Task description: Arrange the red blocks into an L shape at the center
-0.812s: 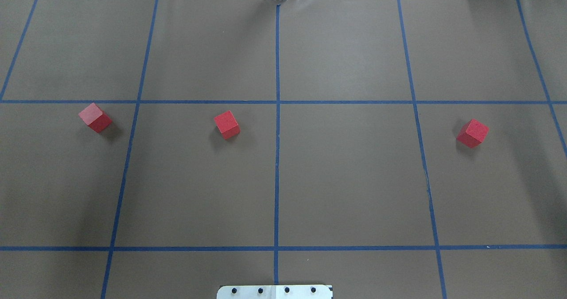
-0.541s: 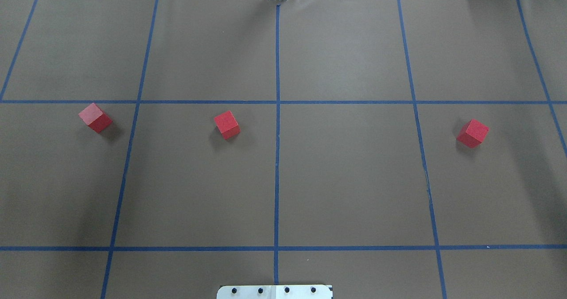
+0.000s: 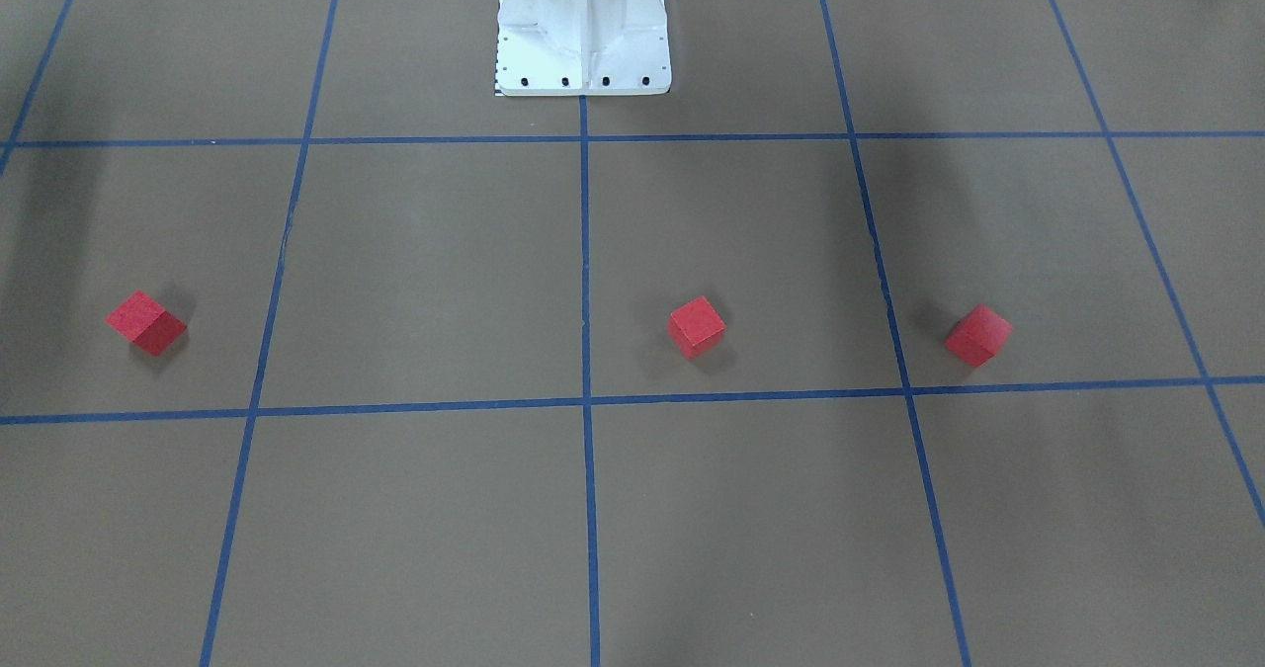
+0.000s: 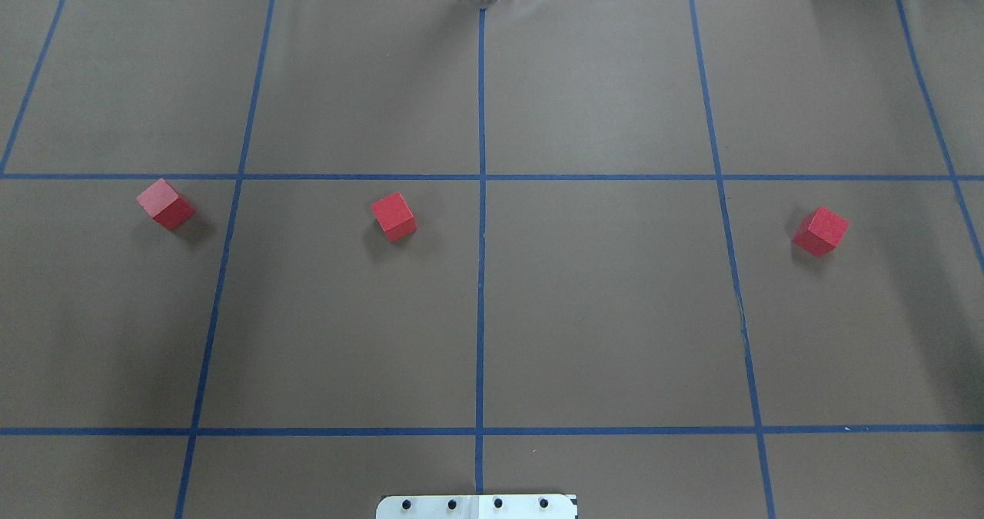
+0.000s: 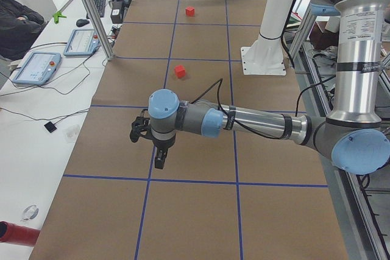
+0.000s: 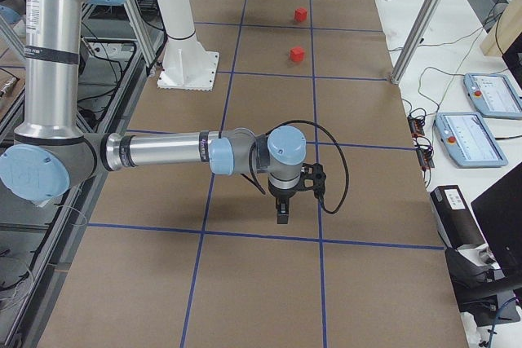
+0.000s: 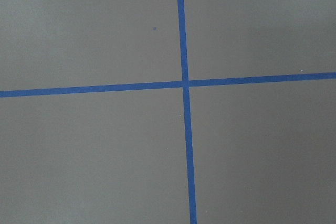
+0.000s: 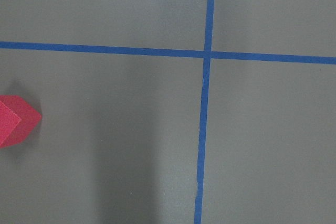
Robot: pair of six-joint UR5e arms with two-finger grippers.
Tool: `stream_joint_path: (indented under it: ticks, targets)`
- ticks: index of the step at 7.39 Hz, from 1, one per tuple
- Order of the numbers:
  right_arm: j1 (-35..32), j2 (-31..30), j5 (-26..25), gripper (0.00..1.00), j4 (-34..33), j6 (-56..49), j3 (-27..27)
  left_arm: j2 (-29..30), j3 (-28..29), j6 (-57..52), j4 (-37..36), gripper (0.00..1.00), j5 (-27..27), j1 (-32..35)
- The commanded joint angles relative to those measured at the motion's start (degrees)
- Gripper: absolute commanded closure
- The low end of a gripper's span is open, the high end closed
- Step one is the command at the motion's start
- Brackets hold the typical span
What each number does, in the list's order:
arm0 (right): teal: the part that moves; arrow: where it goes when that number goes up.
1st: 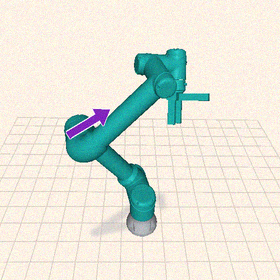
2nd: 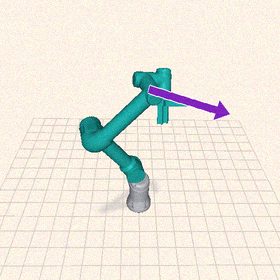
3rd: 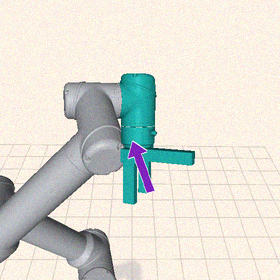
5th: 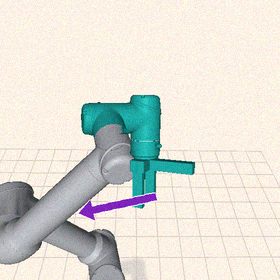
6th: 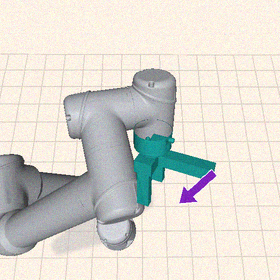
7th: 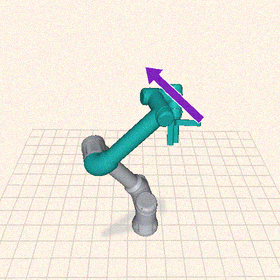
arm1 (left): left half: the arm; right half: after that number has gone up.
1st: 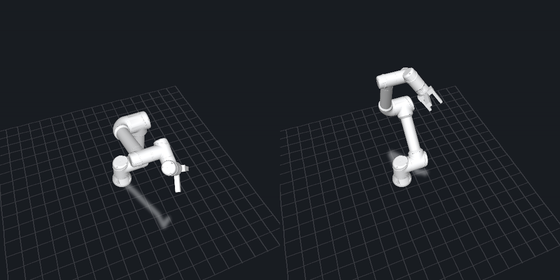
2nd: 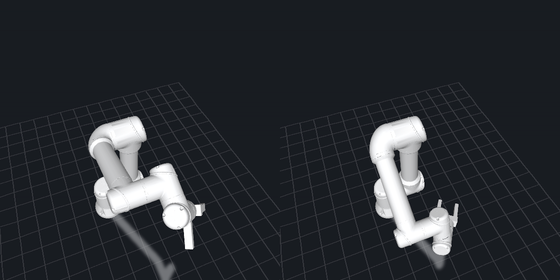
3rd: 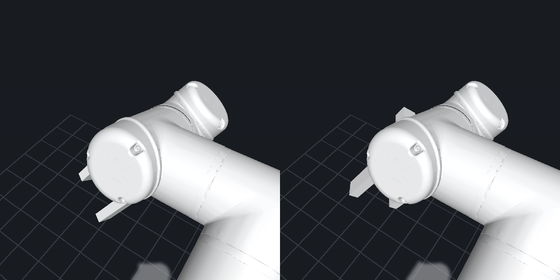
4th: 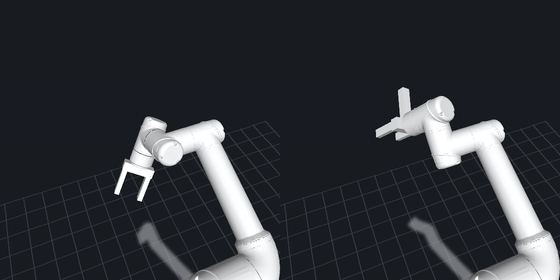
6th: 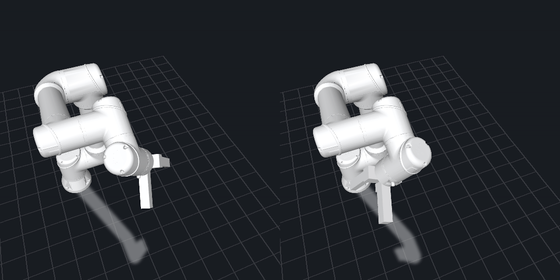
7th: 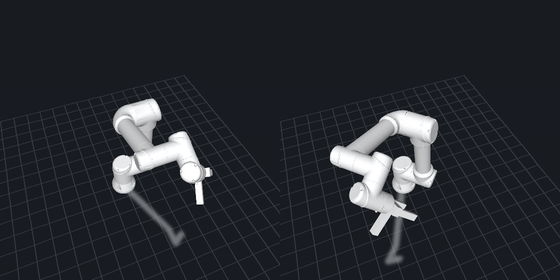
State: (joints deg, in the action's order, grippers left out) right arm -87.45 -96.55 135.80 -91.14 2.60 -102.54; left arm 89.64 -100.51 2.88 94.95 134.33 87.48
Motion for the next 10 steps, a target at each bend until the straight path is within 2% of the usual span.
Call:
stream_joint_path:
  ticks: [1,3,5,7,9,10]
  targets:
    - [0.0,0.57,0.08,0.01,0.0,0.13,-0.29,5.25,-3.27,8.84,2.52,0.0,-0.12,-7.71]
    - [0.09,3.72,-0.18,0.01,0.0,0.22,-0.38,13.68,-3.47,24.03,2.52,0.0,-0.03,-17.47]
    - [0.09,4.44,-0.09,0.01,0.0,0.22,-0.29,18.27,-3.03,36.51,2.96,0.0,-0.82,-25.39]
    - [0.09,4.44,-0.01,0.01,0.0,0.22,0.15,26.69,-1.98,55.22,2.43,0.0,-11.22,-36.53]
    - [0.09,4.35,0.17,0.01,0.0,0.3,0.32,34.86,4.58,71.91,2.52,0.0,-17.66,-43.41]
    - [0.09,4.27,0.26,0.01,-0.17,0.39,0.41,38.38,8.45,75.65,2.52,0.0,-20.74,-45.88]
